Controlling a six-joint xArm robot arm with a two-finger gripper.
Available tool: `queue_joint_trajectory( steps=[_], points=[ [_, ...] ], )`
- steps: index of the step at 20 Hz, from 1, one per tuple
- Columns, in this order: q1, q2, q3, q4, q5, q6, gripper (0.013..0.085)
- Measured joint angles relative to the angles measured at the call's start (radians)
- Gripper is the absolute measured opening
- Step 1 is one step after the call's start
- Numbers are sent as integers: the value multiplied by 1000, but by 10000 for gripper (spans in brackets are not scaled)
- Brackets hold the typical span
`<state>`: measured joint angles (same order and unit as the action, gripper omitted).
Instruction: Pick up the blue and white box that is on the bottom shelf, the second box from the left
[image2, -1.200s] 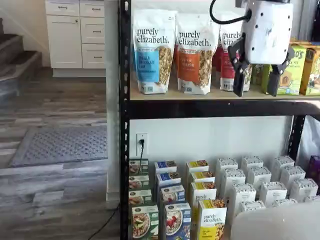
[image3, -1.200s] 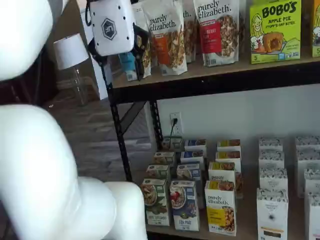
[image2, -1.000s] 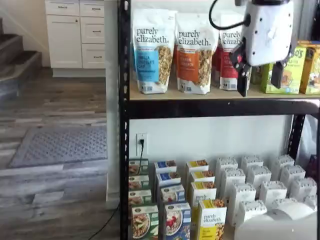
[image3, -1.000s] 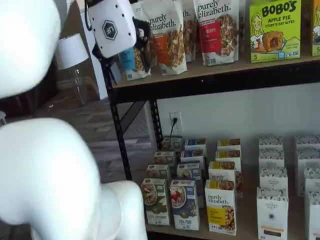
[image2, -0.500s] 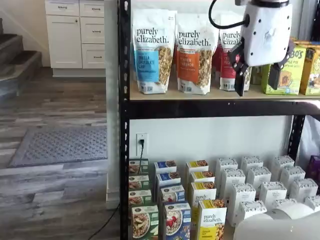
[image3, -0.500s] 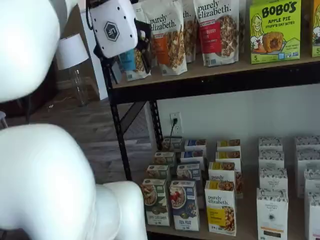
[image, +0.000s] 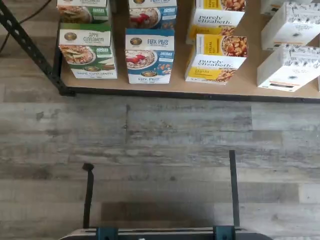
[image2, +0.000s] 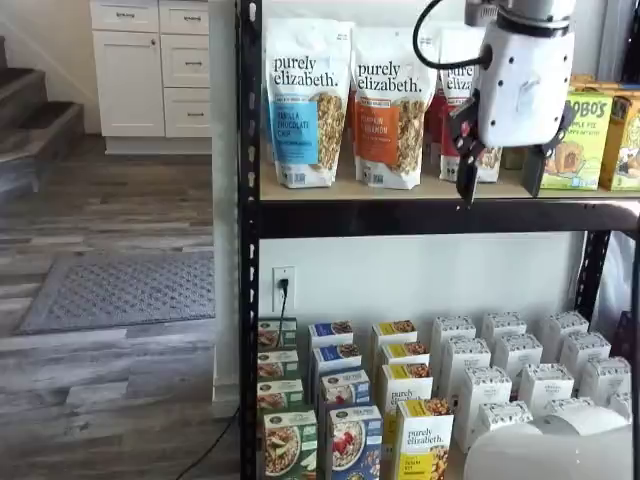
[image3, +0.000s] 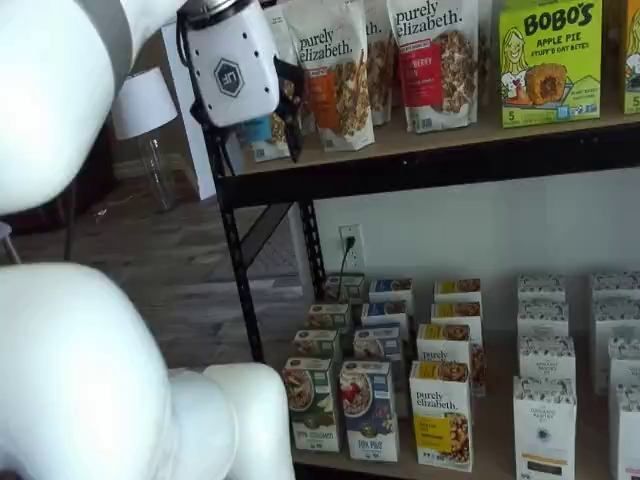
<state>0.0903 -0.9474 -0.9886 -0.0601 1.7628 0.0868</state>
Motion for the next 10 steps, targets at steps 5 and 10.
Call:
queue_joint_trajectory(
  steps=[5,10],
  points=[
    [12,-3,60,-3,-53,15,850],
    [22,0,129,3,-112,30,850]
  ],
)
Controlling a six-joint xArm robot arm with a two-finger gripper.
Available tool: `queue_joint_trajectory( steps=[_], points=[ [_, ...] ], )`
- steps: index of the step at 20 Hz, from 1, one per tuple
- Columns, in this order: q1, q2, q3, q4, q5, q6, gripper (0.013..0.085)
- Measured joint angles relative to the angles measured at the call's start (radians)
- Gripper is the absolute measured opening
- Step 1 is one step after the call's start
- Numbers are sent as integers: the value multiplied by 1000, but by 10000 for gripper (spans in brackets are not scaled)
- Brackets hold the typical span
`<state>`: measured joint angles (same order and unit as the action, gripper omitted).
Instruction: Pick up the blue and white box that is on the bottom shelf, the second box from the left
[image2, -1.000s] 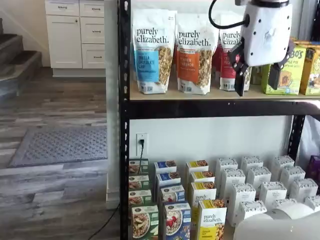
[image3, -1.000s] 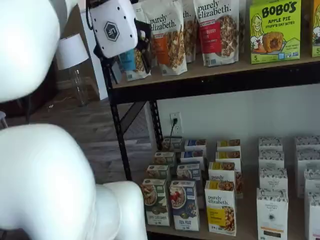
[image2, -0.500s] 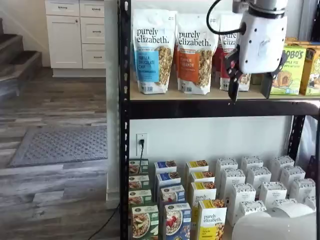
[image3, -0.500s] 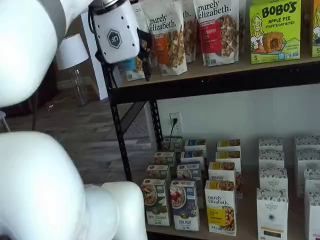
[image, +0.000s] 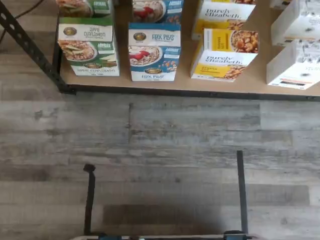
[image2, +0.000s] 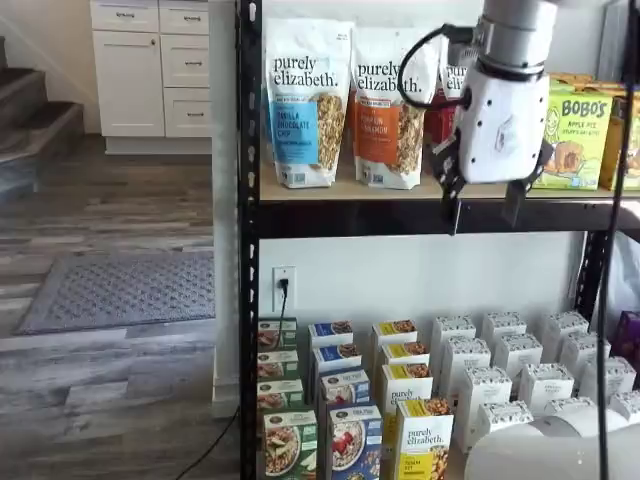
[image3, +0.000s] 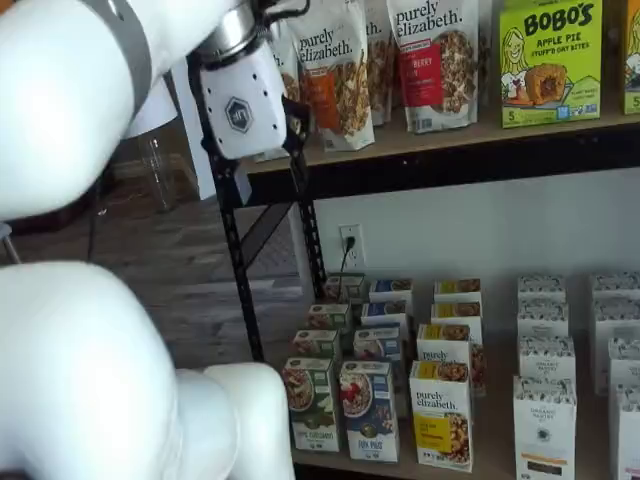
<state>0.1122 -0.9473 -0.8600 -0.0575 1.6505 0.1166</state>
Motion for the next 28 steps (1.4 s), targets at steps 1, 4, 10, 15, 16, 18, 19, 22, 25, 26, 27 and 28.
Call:
queue_joint_trajectory(
  steps=[1,4,10,15,16,18,19,22,25,26,27,28],
  points=[
    [2,1,13,0,-11,3,850],
    [7,0,60,2,-56,11,850],
    [15,5,156,1,-150,26,850],
    [22,1,252,18,-257,36,850],
    [24,4,267,21,-273,38,850],
    [26,6,293,25,-302,40,850],
    [27,7,309,28,-320,41,850],
    [27,10,348,39,-361,40,850],
    [21,17,391,57,-409,29,850],
    [20,22,408,62,-428,27,850],
    [19,25,420,66,-443,24,850],
    [19,30,436,70,-463,23,850]
  ],
)
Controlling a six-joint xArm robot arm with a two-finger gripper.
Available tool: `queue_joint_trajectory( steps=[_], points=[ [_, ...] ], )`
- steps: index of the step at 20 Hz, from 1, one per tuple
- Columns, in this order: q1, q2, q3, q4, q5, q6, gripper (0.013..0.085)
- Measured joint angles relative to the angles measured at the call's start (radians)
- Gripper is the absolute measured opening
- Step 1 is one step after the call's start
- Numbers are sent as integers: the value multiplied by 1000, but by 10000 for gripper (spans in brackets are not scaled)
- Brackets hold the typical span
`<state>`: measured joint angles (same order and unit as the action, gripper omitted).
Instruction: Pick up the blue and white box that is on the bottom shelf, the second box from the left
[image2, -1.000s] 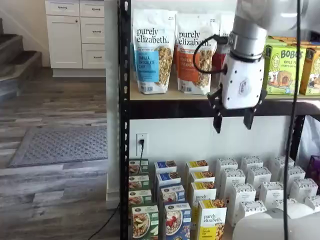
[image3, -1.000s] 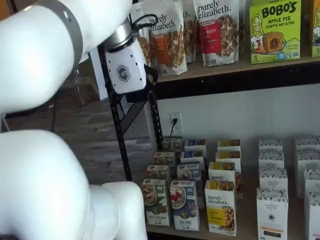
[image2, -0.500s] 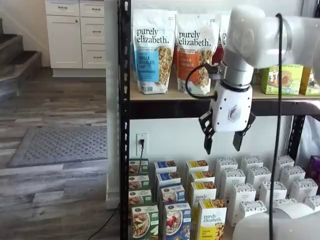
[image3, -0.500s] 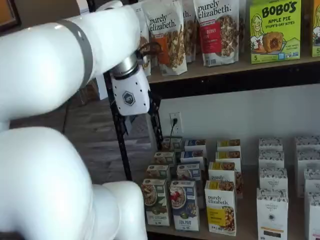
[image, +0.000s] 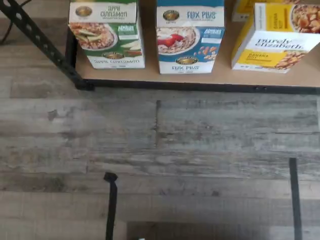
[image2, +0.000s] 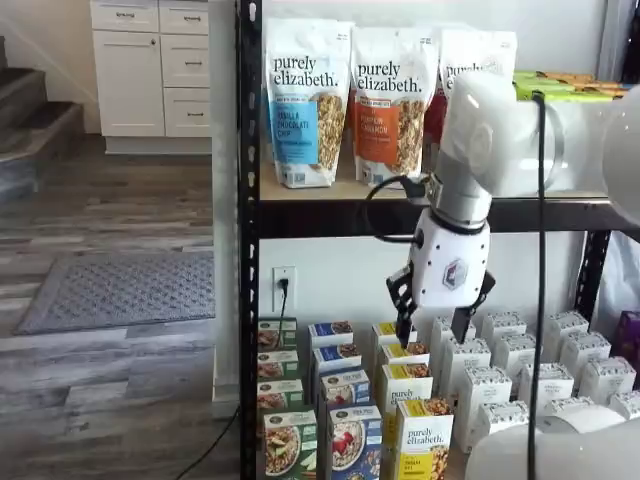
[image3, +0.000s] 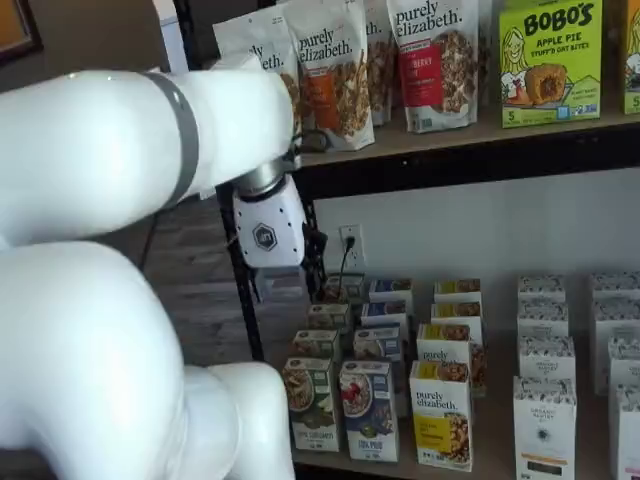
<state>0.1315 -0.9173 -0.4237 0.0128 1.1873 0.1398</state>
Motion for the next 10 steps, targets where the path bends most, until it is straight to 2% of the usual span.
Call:
queue_joint_trajectory(
  steps=[4,10],
  points=[
    [16,32,47,-20,-68,23,850],
    [15,82,120,-18,-217,22,850]
  ],
)
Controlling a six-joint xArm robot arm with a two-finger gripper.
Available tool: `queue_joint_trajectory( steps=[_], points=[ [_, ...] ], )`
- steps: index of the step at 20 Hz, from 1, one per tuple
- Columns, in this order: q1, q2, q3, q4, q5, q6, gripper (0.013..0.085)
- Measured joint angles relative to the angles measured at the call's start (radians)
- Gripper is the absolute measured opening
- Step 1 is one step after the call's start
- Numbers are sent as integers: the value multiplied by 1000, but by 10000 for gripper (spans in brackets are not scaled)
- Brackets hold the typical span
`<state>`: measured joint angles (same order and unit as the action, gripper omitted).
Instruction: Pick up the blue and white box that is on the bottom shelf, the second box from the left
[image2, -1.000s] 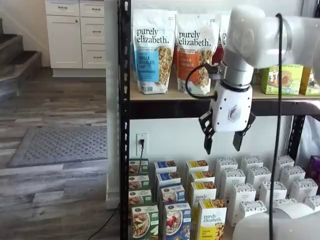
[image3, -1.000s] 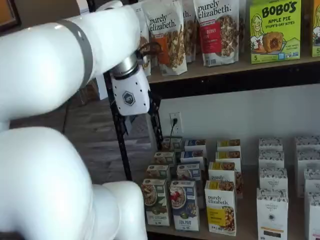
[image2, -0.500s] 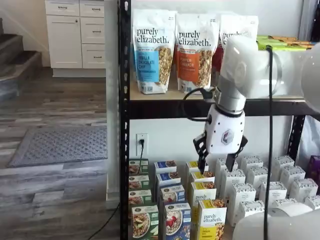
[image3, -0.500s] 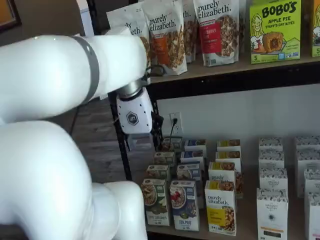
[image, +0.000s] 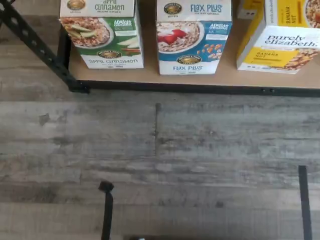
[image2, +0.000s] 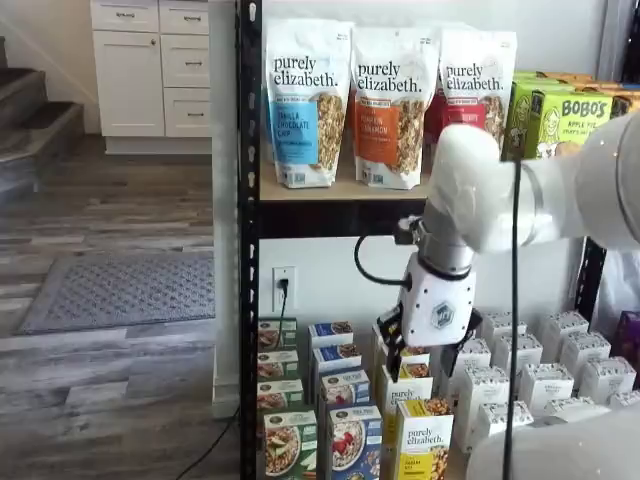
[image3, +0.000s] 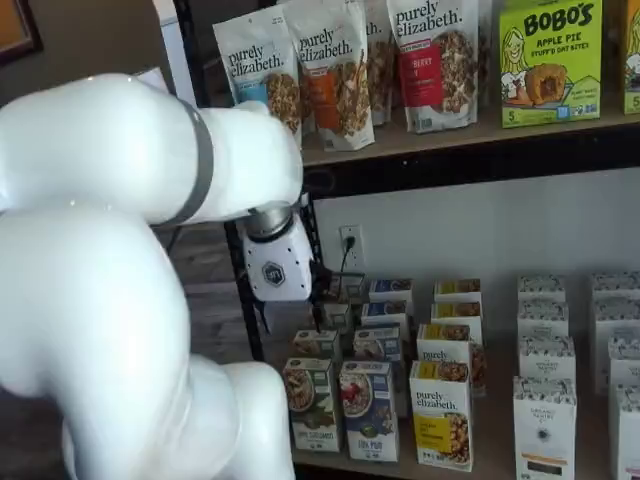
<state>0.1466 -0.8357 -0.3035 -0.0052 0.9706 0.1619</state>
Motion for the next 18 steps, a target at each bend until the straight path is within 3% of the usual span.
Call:
queue_joint_trajectory(
  steps=[5,12,18],
  points=[
    [-5,89,37,14,-123,-13,850],
    [10,237,56,-14,-284,20,850],
    [16,416,54,-3,-488,15,850]
  ],
)
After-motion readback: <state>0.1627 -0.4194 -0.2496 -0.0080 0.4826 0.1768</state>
